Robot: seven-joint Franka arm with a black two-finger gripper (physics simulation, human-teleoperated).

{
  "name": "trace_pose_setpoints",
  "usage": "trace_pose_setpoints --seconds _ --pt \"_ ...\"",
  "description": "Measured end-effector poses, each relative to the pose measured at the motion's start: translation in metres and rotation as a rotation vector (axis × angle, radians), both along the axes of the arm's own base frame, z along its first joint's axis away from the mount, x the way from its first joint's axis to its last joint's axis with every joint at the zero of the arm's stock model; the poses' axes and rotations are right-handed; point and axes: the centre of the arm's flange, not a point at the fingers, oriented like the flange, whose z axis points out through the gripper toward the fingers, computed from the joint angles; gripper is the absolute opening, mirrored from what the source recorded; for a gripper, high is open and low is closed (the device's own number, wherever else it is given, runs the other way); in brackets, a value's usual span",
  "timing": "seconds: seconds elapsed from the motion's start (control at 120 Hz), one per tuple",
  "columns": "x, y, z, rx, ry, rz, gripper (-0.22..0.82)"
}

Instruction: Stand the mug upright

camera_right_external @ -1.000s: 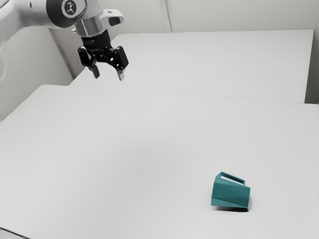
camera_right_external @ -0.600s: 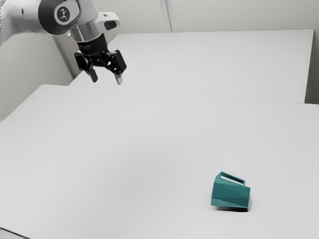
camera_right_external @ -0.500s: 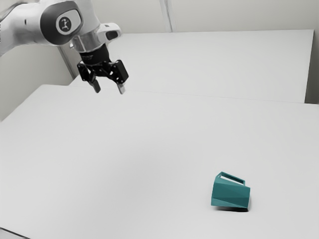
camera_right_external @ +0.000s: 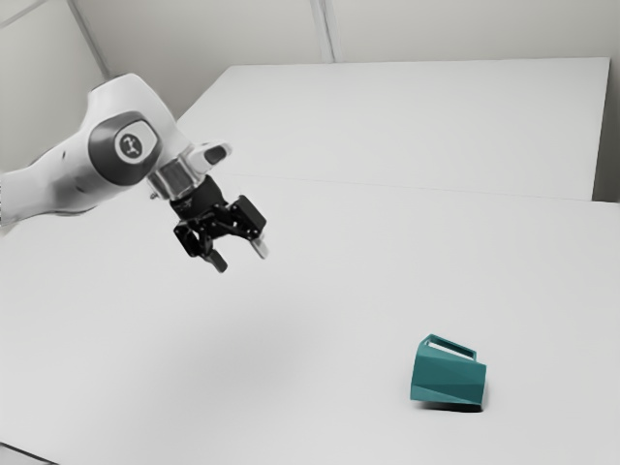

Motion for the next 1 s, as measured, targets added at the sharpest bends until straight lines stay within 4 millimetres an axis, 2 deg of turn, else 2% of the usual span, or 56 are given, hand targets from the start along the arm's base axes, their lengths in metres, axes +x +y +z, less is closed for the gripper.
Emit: trace_pose_setpoints --seconds 0.167,0.458,0.542,0.758,1.0 --pt "-0.013 -0.008 -0.054 -0.083 0.036 0.067 0.6" --pt "-0.025 -0.088 -0.132 -0.302 0.027 0.113 0.6" --pt "-0.027 -0.105 -0.143 -0.358 0.008 0.124 0.6" --pt "-0.03 -0.128 -0.168 -0.444 -0.027 0.158 0.6" --pt "-0.032 -0.161 -0.181 -0.454 -0.091 0.092 0.6"
